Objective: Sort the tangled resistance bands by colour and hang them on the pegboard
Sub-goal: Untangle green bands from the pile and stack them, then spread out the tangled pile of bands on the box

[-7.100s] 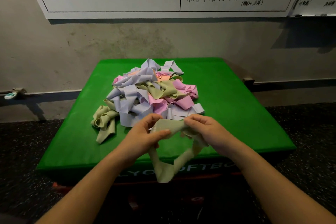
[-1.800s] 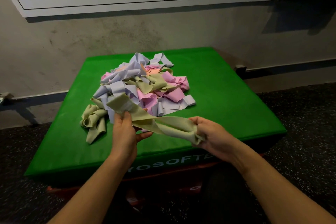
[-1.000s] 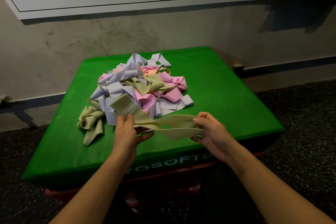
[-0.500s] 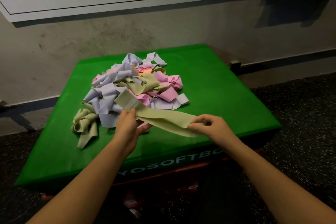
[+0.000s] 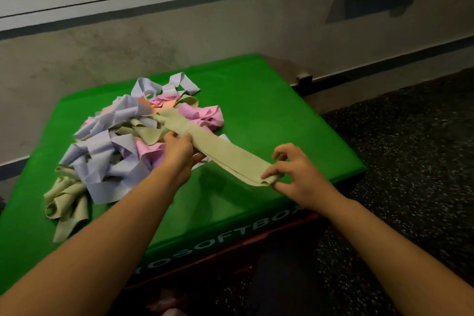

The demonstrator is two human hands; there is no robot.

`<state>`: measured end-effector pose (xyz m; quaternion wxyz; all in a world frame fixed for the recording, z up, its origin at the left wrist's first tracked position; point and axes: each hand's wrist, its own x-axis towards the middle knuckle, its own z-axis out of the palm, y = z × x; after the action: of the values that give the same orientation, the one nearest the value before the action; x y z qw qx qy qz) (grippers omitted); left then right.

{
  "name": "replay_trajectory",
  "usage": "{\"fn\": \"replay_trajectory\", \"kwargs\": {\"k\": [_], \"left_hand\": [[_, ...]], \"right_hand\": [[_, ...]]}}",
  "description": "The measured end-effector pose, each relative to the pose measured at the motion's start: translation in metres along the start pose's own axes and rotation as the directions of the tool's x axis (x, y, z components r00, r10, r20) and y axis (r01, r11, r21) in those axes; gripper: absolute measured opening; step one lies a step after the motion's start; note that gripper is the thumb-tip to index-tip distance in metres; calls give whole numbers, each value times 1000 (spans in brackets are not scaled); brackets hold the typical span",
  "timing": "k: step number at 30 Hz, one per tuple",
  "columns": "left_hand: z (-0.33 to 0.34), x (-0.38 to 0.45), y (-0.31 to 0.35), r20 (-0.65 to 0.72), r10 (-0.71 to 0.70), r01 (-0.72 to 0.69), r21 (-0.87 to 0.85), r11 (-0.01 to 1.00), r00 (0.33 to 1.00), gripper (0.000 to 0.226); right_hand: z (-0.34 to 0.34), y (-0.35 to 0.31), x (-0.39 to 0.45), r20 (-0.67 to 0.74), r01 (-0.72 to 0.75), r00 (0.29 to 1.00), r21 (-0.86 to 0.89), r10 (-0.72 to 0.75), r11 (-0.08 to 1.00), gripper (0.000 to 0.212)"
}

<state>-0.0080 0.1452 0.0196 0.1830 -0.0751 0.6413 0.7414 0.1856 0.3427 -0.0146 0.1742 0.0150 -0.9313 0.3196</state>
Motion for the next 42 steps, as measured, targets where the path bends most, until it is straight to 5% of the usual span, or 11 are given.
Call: {"fn": "replay_trajectory", "kwargs": {"k": [5,11,23,31,36,42], "left_hand": [[47,34,-12,76,-88,86,30,996,993,20],[117,63,-33,151,-55,35,132,991,987,34],[158,115,-60,86,-39,0,413,911,996,48],[107,65,-38,254,158,-275,537,798,954,20],[36,23,-25,373,293,-472,619,628,880,17],[-52,2,-18,389,376,-538,676,503,841,13]], "right_hand": [[-14,26,-7,57,232,972,-150,-226,961,29],[-15,53,-8,57,315,948,-301,-313,900,15],[-4,88,-17,218,121,974,-248,-67,961,30],[-8,59,-1,180,-2,983,-141,28,990,36],[7,26,13,162,-22,986,-76,34,997,34],[35,-16,33,181,-22,983,-72,34,997,28]]}}
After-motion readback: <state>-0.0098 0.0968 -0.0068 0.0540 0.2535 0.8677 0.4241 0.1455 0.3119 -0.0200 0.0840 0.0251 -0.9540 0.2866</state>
